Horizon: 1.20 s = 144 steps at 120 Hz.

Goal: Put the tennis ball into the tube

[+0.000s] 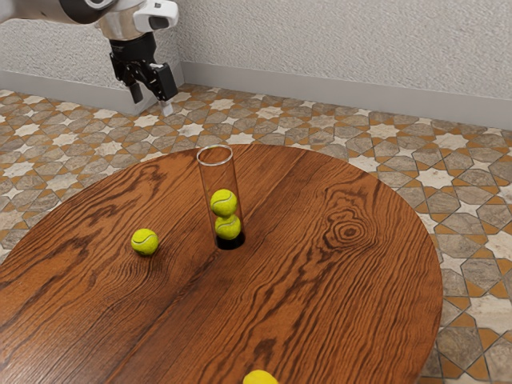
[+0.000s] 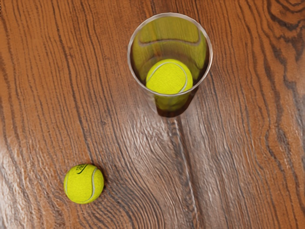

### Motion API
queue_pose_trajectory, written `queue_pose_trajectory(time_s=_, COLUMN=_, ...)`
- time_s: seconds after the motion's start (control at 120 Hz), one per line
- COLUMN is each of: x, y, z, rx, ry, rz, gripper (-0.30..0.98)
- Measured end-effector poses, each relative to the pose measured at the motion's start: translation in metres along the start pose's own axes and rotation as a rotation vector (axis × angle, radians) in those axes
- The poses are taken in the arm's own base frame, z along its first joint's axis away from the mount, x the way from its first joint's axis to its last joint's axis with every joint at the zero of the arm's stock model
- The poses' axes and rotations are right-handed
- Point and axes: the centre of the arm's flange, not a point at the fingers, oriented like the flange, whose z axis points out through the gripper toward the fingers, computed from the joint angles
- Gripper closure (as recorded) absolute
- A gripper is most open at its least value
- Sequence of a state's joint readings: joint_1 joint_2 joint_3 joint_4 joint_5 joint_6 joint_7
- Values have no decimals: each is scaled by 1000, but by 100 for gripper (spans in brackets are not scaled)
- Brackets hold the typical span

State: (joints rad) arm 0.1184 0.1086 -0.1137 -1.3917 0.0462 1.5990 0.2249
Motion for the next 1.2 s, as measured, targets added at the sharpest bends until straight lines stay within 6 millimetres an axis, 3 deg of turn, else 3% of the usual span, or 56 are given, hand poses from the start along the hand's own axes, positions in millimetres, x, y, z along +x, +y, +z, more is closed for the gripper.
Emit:
queue_pose_trajectory(time_s=0.3, x=2, y=1, z=6, rx=-15, ry=-8, rz=0, gripper=0)
queue_pose_trajectory(time_s=0.433, x=-20, y=-5, z=13, rx=-19, ry=-50, rz=-24, gripper=0)
queue_pose_trajectory(time_s=0.6, x=-46, y=-69, z=71, rx=-78, ry=-145, rz=-160, gripper=0)
queue_pose_trajectory(time_s=0.683, x=-56, y=-97, z=111, rx=-90, ry=-170, rz=-213, gripper=0)
queue_pose_trajectory(time_s=0.858, x=-59, y=-93, z=186, rx=-100, ry=-186, rz=-217, gripper=0)
queue_pose_trajectory(time_s=0.967, x=-66, y=-102, z=217, rx=-96, ry=-185, rz=-237, gripper=0)
queue_pose_trajectory(time_s=1.092, x=-60, y=-109, z=260, rx=-90, ry=-177, rz=-242, gripper=0)
queue_pose_trajectory(time_s=1.2, x=-56, y=-117, z=285, rx=-80, ry=-166, rz=-233, gripper=0)
